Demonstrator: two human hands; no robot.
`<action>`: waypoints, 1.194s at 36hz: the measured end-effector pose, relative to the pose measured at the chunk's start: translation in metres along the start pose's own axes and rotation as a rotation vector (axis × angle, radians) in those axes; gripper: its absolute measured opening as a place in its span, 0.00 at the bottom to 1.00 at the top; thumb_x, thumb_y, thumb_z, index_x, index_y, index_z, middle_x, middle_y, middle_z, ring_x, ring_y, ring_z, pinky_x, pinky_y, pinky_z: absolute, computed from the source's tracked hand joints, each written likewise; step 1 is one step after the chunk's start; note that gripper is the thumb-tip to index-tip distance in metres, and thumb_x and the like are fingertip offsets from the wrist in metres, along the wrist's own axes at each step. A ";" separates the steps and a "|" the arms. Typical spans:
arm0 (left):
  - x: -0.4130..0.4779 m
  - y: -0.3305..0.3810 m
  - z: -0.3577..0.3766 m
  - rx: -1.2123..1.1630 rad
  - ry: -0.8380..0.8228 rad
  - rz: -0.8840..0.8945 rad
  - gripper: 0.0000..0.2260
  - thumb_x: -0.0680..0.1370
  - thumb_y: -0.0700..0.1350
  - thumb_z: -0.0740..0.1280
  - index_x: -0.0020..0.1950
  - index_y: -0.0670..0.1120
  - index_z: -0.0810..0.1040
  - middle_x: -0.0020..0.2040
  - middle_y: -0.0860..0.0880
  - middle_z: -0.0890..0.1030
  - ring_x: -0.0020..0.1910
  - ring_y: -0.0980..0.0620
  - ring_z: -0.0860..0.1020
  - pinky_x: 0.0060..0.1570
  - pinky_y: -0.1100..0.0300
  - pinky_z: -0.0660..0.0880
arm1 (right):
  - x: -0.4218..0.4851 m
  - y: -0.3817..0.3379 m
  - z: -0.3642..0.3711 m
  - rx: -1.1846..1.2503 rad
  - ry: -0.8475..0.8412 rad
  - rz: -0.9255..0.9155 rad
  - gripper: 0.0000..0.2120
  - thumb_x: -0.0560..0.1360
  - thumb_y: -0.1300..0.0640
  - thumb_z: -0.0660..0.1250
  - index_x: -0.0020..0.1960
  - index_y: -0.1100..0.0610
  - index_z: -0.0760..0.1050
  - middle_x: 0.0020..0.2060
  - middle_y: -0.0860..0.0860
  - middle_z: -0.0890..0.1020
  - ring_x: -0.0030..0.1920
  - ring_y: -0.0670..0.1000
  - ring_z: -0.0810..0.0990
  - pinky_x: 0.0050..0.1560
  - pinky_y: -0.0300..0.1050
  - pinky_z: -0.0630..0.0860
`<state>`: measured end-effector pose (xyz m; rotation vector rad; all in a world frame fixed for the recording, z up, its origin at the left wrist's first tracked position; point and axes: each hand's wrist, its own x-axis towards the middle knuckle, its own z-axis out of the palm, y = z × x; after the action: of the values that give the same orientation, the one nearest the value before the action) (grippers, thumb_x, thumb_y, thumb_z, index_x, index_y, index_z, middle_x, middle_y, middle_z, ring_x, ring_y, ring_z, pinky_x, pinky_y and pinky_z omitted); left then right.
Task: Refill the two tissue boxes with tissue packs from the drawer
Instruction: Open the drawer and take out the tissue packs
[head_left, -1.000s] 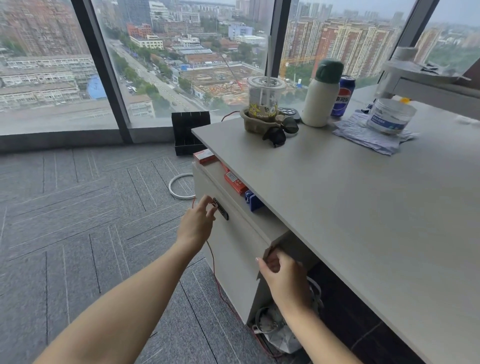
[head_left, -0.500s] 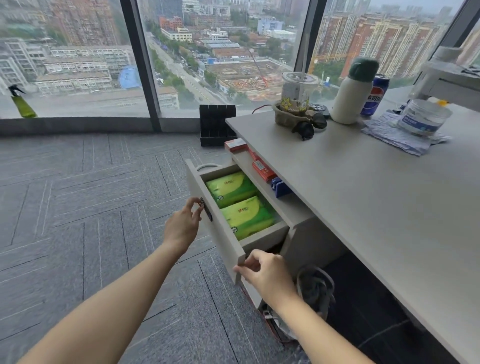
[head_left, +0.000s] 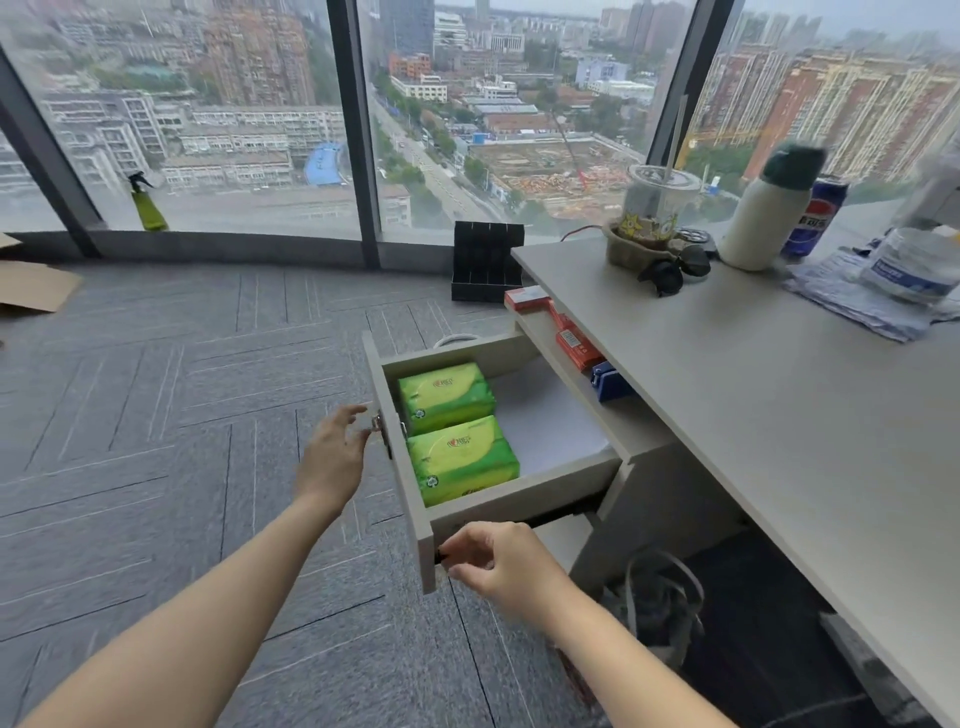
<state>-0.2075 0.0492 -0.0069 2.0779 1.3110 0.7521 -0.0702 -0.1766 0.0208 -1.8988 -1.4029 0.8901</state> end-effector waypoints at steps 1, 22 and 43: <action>-0.002 0.002 -0.006 -0.024 0.049 0.019 0.12 0.81 0.43 0.62 0.64 0.52 0.72 0.61 0.45 0.77 0.53 0.43 0.78 0.48 0.51 0.73 | 0.002 -0.001 -0.005 -0.003 0.018 -0.014 0.08 0.74 0.55 0.71 0.52 0.50 0.82 0.43 0.45 0.85 0.43 0.43 0.82 0.47 0.37 0.79; 0.019 0.102 -0.003 0.787 -0.654 0.361 0.52 0.59 0.71 0.73 0.77 0.58 0.55 0.72 0.51 0.69 0.70 0.46 0.67 0.70 0.40 0.57 | 0.114 -0.004 -0.099 -0.516 -0.125 0.005 0.39 0.66 0.52 0.78 0.71 0.48 0.63 0.68 0.50 0.68 0.68 0.53 0.65 0.67 0.51 0.67; 0.019 0.118 0.013 0.941 -0.651 0.353 0.47 0.59 0.71 0.72 0.73 0.55 0.61 0.64 0.49 0.76 0.65 0.43 0.70 0.70 0.37 0.49 | 0.121 0.009 -0.091 -0.699 -0.133 -0.025 0.44 0.64 0.51 0.76 0.73 0.49 0.56 0.66 0.49 0.65 0.60 0.57 0.75 0.54 0.55 0.77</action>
<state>-0.1201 0.0222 0.0710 2.9458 0.9893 -0.5543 0.0335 -0.0697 0.0482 -2.3348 -1.9986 0.5510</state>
